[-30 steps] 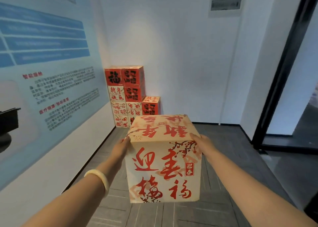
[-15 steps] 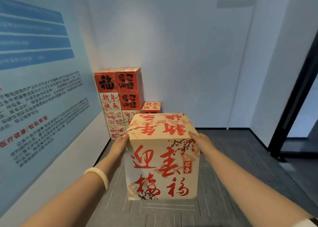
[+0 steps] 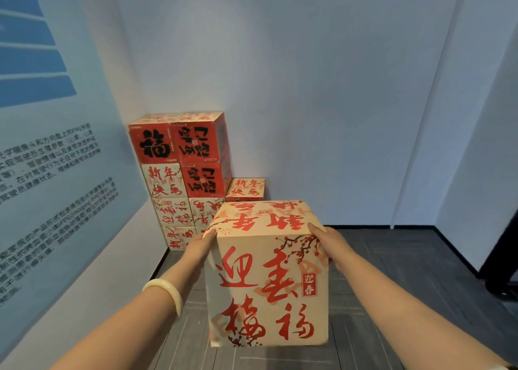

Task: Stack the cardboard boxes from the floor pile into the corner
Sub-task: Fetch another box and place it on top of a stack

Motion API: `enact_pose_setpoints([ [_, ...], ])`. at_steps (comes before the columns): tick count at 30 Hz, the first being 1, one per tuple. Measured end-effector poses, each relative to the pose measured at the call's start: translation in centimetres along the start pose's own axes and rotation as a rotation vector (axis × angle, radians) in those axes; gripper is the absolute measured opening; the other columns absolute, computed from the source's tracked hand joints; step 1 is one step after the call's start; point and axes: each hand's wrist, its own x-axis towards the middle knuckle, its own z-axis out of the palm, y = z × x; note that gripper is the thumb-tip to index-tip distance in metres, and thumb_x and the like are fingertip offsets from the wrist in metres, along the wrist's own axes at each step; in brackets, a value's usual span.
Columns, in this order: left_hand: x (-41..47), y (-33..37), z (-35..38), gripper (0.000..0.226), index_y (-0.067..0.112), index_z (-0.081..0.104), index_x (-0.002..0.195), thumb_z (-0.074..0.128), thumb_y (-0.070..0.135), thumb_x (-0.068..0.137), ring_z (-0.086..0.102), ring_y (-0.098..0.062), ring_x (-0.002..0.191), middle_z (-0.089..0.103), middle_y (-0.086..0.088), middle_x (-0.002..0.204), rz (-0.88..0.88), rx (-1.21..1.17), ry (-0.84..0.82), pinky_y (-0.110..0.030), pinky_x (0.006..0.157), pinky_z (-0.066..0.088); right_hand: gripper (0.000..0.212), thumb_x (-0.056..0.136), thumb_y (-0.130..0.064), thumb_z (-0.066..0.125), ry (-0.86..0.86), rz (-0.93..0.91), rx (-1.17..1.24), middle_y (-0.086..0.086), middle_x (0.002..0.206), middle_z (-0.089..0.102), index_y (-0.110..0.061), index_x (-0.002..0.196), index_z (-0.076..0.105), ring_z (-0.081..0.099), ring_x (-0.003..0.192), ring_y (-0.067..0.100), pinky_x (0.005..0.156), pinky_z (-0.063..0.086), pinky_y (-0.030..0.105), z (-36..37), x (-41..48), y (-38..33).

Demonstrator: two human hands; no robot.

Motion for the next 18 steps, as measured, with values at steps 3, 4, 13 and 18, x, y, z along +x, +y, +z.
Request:
enact_pose_setpoints([
  [3,6.6,2.1,1.4,0.045,0.013,0.050,0.129,0.046,0.041,0.094,0.056,-0.031,0.109,0.062,-0.011,0.119,-0.020,0.005,0.008,-0.043,0.092,0.044,0.046,0.091,-0.045,0.053,-0.002,0.014,-0.034,0.007,0.101,0.070,-0.011,0.121,0.056,0.067,0.090,0.020,0.071,0.052,0.031,0.6,7.4,-2.0],
  [4,8.6,2.8,1.7,0.045,0.012,0.050,0.129,0.047,0.041,0.094,0.056,-0.031,0.110,0.062,-0.012,0.119,-0.032,0.010,0.013,-0.043,0.093,0.044,0.046,0.091,-0.045,0.053,-0.001,0.018,-0.048,0.007,0.102,0.069,-0.011,0.121,0.055,0.066,0.090,0.021,0.070,0.052,0.031,0.9,9.6,-2.7],
  [13,29.1,8.1,2.7,0.042,0.008,0.050,0.128,0.046,0.035,0.096,0.055,-0.024,0.095,0.061,-0.008,0.106,-0.009,0.024,-0.024,-0.040,0.089,0.046,0.041,0.091,-0.042,0.053,-0.008,0.009,-0.079,0.009,0.102,0.070,-0.010,0.117,0.055,0.068,0.090,0.023,0.085,0.055,0.039,6.5,29.0,-8.0],
  [18,41.6,11.6,2.4,0.041,0.011,0.047,0.131,0.048,0.030,0.096,0.056,-0.019,0.091,0.061,-0.010,0.118,-0.004,0.069,-0.093,-0.035,0.081,0.047,0.036,0.093,-0.033,0.054,0.018,0.037,-0.052,0.010,0.102,0.069,-0.008,0.119,0.054,0.068,0.088,0.022,0.073,0.054,0.032,10.3,39.0,-11.1],
])
